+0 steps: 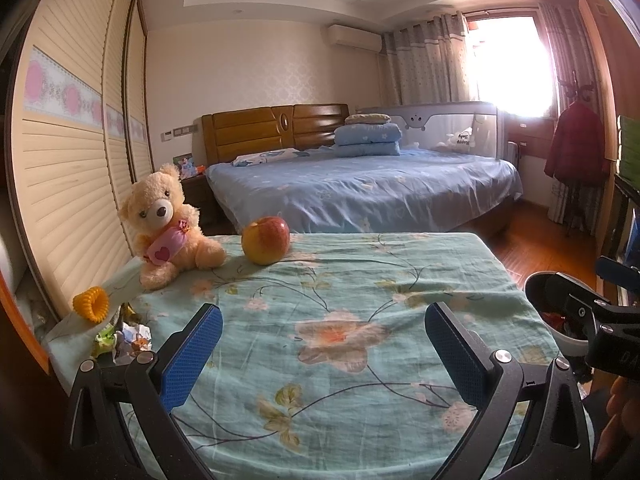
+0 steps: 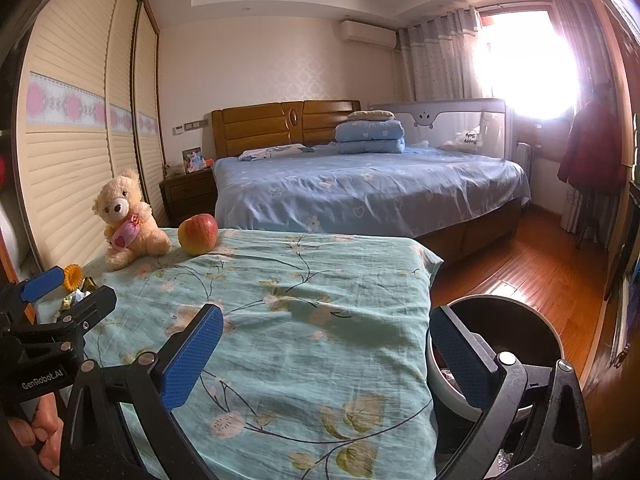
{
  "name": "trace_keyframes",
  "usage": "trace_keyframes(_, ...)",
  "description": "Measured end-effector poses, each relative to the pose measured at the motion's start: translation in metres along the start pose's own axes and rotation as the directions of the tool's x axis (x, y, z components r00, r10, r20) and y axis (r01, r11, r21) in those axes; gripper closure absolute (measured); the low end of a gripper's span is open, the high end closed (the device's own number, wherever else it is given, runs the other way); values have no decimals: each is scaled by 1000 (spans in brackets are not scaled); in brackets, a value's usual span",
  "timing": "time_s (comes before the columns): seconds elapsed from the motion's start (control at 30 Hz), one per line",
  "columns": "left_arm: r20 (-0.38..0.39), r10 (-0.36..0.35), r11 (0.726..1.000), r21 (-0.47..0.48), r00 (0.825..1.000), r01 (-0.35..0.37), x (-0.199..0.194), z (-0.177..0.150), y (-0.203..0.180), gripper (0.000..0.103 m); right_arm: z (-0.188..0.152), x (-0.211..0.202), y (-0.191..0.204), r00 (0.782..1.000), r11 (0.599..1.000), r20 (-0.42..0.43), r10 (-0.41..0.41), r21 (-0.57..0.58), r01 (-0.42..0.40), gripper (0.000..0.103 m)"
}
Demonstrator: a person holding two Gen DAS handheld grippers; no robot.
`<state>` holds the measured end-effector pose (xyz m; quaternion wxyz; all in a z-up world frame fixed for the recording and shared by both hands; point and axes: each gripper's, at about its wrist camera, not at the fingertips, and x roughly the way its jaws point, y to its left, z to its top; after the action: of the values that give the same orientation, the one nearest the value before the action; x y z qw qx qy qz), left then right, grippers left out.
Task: Collect trash
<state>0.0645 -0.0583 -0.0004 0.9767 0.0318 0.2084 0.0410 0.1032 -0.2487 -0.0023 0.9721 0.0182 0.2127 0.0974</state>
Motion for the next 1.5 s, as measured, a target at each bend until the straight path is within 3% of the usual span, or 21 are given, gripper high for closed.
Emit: trace_keyframes(1.5, -3, -4, 1000, 5, 1000, 4, 0, 0, 0, 1, 0, -3, -4, 1000, 1000, -3, 1, -1, -1, 0)
